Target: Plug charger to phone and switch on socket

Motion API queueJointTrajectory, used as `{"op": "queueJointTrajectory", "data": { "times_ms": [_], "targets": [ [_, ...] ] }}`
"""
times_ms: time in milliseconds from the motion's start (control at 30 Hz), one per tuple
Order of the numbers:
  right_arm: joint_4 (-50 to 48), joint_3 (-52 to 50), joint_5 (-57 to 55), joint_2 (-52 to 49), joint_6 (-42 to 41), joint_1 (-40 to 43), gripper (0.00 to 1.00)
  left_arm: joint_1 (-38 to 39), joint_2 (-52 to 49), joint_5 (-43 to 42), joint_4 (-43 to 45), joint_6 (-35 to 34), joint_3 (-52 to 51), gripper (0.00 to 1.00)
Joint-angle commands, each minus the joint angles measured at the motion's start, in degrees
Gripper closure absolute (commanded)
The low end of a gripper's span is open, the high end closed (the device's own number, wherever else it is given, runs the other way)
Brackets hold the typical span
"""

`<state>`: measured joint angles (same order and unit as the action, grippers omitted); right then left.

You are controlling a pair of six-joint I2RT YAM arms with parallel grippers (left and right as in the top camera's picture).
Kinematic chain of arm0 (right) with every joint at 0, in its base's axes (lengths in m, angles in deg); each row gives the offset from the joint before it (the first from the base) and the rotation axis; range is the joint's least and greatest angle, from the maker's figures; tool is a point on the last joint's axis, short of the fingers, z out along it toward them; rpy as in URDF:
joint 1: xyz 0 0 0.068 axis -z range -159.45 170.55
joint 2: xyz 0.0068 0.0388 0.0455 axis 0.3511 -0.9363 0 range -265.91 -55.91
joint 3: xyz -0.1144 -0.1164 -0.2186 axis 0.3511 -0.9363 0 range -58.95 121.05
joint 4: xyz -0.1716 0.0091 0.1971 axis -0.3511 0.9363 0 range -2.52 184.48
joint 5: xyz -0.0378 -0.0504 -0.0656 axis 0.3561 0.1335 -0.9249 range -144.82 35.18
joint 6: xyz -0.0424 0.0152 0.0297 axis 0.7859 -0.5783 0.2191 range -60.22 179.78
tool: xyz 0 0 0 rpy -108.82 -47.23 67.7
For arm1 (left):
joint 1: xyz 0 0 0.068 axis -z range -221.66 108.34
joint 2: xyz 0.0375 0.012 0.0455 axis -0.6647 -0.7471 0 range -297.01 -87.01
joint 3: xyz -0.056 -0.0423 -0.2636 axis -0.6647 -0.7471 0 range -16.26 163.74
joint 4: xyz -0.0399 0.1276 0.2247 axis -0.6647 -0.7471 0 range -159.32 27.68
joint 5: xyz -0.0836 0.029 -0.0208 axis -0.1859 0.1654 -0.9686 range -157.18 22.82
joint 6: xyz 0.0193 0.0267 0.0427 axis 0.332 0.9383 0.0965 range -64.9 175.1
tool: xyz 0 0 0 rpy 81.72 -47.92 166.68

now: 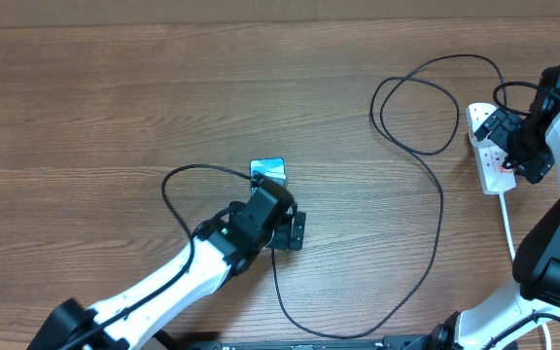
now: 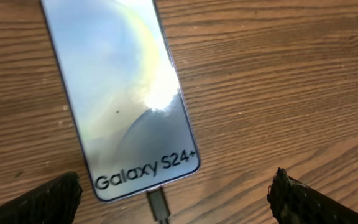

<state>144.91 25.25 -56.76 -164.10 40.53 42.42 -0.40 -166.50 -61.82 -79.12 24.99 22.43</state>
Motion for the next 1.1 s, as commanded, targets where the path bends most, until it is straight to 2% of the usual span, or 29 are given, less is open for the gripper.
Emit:
{"op": "queueJointTrajectory", "data": {
  "times_ms": [0,167,367,600,833,1067],
  "targets": [
    [-0.3,0.1,-0.4,0.8,0.7,0.0,0.00,-1.3,4.6,2.0,2.4,-1.3,-5.1,0.00],
    [-0.3,0.1,-0.4,0.8,0.7,0.0,0.00,-7.1,13.4,0.8,9.0,-5.5,-14.8,0.01],
    [-0.3,0.1,-0.4,0.8,0.7,0.0,0.00,-16.9,25.5,-5.6,17.7,-7.9,-27.0,0.00],
    [-0.3,0.1,-0.4,0.8,0.7,0.0,0.00,-20.3,36.4,-4.8,29.8,-7.8,-38.3,0.00],
    [-0.3,0.1,-0.4,0.8,0.7,0.0,0.00,-24.9,40.1,-4.6,27.7,-8.0,-38.4,0.00],
    [-0.3,0.1,-0.4,0.8,0.7,0.0,0.00,-32.2,47.5,-4.6,24.5,-2.3,-38.4,0.00]
  ]
}}
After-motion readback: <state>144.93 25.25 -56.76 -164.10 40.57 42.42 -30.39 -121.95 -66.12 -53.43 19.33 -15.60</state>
